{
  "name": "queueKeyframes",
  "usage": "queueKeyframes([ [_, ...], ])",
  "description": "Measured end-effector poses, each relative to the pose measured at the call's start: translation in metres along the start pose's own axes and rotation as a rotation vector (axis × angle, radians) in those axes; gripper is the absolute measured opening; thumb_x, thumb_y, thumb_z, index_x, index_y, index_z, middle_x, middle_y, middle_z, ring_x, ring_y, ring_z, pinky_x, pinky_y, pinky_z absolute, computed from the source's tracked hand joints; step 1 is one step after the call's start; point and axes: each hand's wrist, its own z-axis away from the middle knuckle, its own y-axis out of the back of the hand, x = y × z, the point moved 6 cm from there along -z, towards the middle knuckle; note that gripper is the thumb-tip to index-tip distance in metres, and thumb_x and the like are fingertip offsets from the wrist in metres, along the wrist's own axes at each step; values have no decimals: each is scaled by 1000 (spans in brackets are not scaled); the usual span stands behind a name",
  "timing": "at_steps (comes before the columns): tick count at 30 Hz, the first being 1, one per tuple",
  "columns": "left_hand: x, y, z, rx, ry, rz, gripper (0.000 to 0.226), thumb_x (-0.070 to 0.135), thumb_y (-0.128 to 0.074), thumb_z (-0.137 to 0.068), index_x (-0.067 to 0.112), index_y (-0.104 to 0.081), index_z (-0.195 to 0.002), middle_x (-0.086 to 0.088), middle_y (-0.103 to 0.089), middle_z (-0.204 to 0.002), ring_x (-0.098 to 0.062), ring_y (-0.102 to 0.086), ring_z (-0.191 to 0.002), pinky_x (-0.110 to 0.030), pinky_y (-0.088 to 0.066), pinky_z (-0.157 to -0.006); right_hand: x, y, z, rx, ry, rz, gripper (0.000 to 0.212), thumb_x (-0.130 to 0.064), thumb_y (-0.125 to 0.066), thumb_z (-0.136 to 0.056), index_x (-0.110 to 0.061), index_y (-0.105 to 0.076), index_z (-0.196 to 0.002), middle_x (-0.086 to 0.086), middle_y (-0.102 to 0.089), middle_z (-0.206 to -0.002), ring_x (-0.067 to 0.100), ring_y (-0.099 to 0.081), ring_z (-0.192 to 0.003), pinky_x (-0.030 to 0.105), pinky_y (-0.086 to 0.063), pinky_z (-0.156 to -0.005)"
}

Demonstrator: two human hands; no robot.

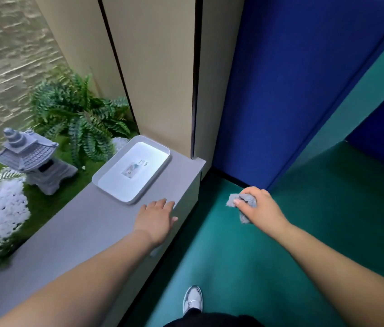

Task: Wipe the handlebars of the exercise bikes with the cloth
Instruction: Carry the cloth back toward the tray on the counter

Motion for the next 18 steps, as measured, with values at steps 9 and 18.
queueKeyframes([
  [9,-40,22,-63,18,241,41,46,43,-31,-98,23,-32,-140,-3,-34,-148,-27,-32,-134,-49,-13,-113,-40,-26,-132,-221,145,100,17,-38,-63,-86,-28,-56,-99,2,-49,-102,6,-52,-78,14,-35,-61],
  [18,-72,5,-83,0,637,199,46,42,-30,-98,24,-30,-140,-2,-35,-146,-27,-34,-130,-46,-21,-107,-94,-91,-243,-503,338,145,43,-45,-63,-83,-19,-55,-117,4,-52,-115,14,-53,-95,22,-37,-77],
])
